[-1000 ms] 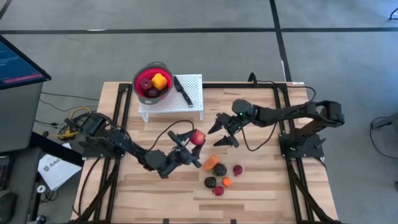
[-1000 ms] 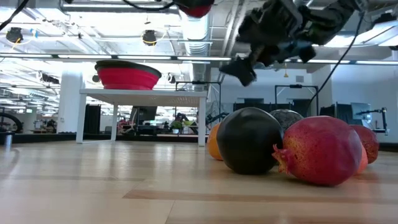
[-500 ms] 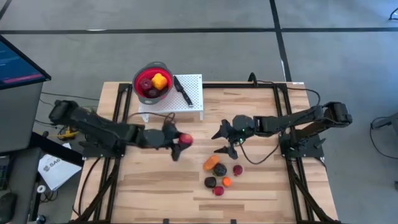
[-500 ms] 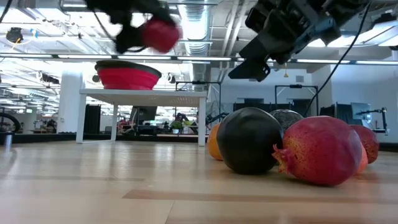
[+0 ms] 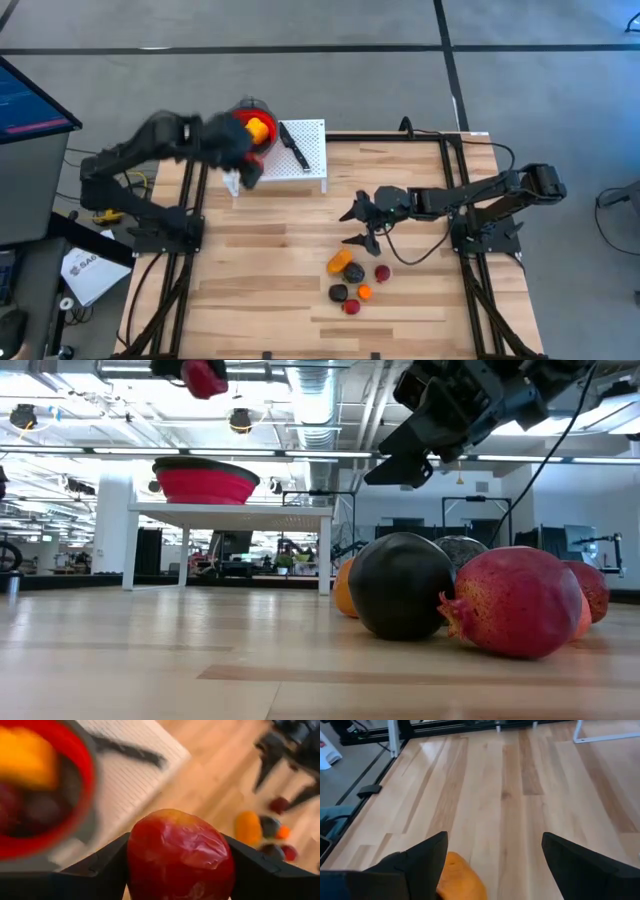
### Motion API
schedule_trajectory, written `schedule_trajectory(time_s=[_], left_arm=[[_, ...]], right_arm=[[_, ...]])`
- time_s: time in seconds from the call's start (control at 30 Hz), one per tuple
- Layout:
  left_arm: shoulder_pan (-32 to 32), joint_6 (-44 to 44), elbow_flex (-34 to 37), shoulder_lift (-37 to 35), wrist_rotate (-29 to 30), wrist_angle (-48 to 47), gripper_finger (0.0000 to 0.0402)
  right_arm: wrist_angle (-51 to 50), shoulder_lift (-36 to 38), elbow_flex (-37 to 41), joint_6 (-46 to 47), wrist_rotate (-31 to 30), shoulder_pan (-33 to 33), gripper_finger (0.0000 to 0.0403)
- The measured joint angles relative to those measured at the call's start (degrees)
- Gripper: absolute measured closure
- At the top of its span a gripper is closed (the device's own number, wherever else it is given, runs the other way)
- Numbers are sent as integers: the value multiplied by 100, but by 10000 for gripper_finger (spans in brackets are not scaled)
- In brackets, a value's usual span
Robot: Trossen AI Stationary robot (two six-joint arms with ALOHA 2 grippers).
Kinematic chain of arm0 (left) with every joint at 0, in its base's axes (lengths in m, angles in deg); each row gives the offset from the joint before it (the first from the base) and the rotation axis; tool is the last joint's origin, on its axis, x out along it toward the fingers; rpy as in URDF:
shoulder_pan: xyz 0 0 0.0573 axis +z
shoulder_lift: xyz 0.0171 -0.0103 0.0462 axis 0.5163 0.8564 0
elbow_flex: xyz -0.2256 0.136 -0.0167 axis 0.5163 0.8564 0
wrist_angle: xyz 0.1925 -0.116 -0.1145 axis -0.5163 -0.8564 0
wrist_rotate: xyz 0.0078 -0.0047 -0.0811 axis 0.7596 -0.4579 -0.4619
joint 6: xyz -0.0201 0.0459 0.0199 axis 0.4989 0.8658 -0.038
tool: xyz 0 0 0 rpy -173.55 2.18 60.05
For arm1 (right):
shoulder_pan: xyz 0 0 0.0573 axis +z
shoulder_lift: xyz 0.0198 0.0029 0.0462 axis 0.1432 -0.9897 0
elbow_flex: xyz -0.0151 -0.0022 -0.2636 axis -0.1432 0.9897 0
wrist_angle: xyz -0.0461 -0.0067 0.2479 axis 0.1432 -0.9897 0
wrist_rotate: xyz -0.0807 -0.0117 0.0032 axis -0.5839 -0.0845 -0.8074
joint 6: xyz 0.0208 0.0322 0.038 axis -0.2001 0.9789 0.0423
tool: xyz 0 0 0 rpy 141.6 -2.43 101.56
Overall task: Pick & Place Fruit
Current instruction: Put the red apple into the red strainer bowl on the shelf, then put the yellow mango into the red strainer bowl on the shelf
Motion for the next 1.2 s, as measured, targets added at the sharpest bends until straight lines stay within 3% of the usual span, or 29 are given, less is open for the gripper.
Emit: schedule_trajectory(time_s=[0.17, 0.4, 0.6, 0.8, 1.2], left_arm=[[1326, 1223, -776, 806, -252, -163, 147], [2424, 2061, -686, 1802, -382, -196, 147], [2608, 2303, -684, 2245, -388, -191, 143], [2603, 2354, -684, 2221, -528, -146, 108], [2626, 2299, -686, 1329, -485, 389, 56]], right_arm=[[203, -71, -2, -2, 5, -52, 86], [279, -71, -7, -1, 8, -8, 85], [279, -71, -7, 0, 9, -10, 85], [281, -71, -7, 0, 12, -8, 85], [352, -71, -7, -2, 10, -8, 85]])
